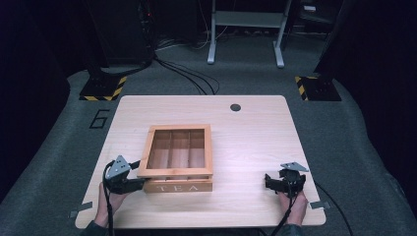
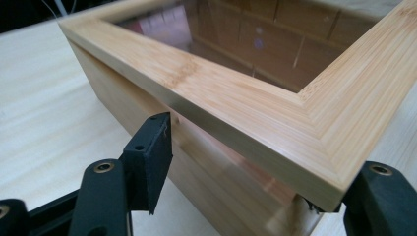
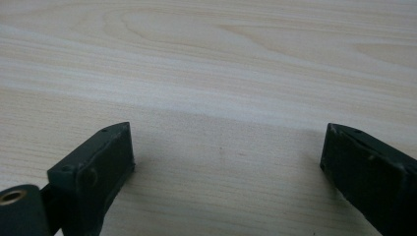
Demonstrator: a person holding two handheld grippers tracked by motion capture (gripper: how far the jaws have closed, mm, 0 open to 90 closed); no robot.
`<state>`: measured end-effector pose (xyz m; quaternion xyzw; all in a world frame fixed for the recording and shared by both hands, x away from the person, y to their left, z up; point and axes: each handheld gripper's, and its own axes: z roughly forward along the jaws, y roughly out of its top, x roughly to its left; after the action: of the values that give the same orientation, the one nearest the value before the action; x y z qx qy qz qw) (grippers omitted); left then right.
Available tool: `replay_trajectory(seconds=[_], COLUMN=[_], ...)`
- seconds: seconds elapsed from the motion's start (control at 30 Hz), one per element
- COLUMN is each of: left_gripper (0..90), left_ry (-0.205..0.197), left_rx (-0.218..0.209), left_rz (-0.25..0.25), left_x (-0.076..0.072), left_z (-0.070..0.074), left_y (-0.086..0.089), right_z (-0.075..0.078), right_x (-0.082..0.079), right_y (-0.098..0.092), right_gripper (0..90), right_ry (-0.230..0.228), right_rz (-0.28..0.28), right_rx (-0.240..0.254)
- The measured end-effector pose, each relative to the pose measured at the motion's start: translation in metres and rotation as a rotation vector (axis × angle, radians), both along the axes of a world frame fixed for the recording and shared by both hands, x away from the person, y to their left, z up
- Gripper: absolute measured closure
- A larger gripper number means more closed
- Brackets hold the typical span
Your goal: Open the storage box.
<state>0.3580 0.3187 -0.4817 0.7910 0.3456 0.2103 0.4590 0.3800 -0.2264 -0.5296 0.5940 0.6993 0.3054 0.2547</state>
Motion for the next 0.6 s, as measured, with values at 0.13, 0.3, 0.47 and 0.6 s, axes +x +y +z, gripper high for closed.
replay_trajectory(seconds=[0.13, 0.3, 0.47, 0.6], left_gripper=[36.5, 31.5, 26.4, 20.8], left_ry=[0.015, 0.032, 0.049, 0.083], left_rx=[-0.042, -0.050, -0.062, -0.077], left_rz=[0.013, 0.013, 0.012, -0.017], left_x=[-0.001, 0.001, 0.001, -0.004], left_z=[-0.003, -0.001, 0.000, 0.002], left_y=[0.003, 0.007, 0.010, 0.015], right_z=[0.000, 0.000, 0.000, 0.000], right_x=[0.000, 0.000, 0.000, 0.000], right_y=[0.000, 0.000, 0.000, 0.000], right_gripper=[5.3, 5.3, 5.3, 5.3], right_ry=[0.002, 0.000, 0.000, 0.000], right_rz=[-0.003, 0.000, 0.001, 0.000], right_rx=[0.002, 0.000, -0.001, 0.000])
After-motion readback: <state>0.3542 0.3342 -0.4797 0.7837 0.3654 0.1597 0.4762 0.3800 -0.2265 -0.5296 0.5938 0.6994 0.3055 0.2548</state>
